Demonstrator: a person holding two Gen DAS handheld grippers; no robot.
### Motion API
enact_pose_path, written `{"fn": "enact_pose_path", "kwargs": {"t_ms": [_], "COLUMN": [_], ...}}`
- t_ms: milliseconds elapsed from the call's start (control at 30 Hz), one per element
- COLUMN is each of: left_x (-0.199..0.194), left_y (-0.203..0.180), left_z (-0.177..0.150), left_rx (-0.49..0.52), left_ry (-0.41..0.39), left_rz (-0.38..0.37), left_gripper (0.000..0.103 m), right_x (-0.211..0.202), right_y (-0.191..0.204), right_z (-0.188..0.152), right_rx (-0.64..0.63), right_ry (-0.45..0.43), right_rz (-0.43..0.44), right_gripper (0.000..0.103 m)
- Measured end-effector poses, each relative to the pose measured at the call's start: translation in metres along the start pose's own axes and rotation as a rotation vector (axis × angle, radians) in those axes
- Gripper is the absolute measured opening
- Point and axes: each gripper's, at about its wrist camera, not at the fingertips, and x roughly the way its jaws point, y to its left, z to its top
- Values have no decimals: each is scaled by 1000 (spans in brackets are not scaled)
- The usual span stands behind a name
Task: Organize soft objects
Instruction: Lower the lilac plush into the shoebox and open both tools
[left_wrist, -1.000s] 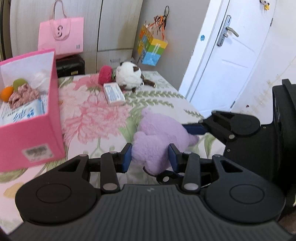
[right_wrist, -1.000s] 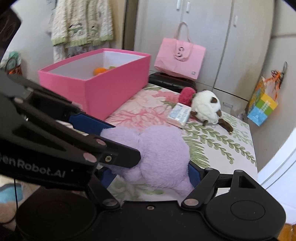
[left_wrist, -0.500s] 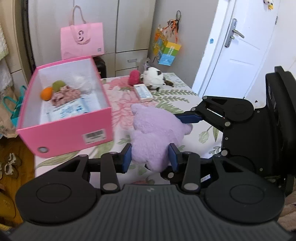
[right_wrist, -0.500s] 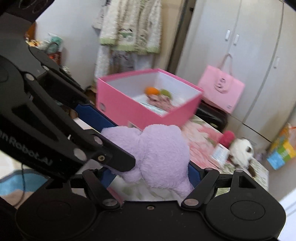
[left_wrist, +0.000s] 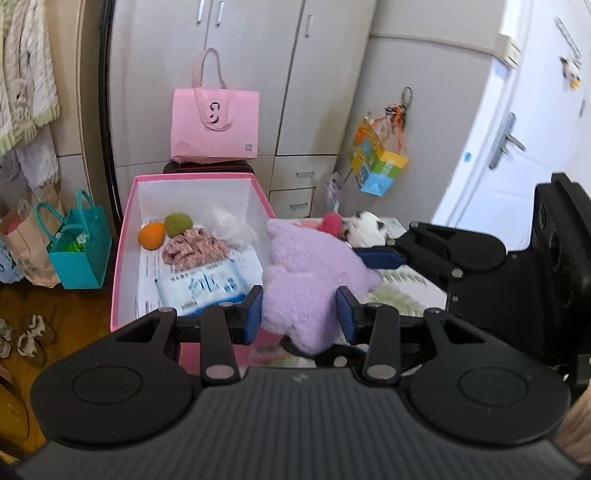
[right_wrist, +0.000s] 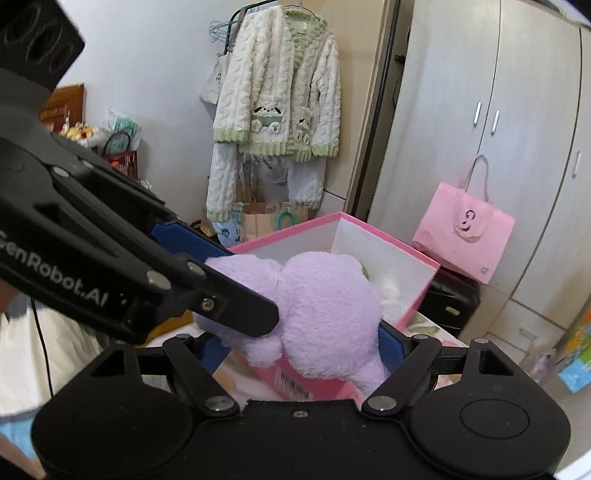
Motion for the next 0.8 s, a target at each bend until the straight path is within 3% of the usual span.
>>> {"fn": "enact_pose_path", "kwargs": {"t_ms": [233, 433, 633, 800], "left_x": [45, 87, 137, 168], "left_y": [39, 71, 101, 115], "left_z": [23, 29, 43, 46], "left_rx": [-47, -108, -219, -236], "left_ry": [-18, 0, 66, 89], "left_rz": [-10, 4, -49, -34], "left_gripper": [40, 39, 38, 37], "right_x": [49, 100, 145, 178], "right_y": [-29, -53, -66, -83], "right_z": [14, 23, 31, 32], "right_rx": [59, 112, 127, 117], "right_ry": [-14, 50, 107, 160], "right_rz": [74, 131, 91, 69], "right_gripper": [85, 85, 85, 83]}}
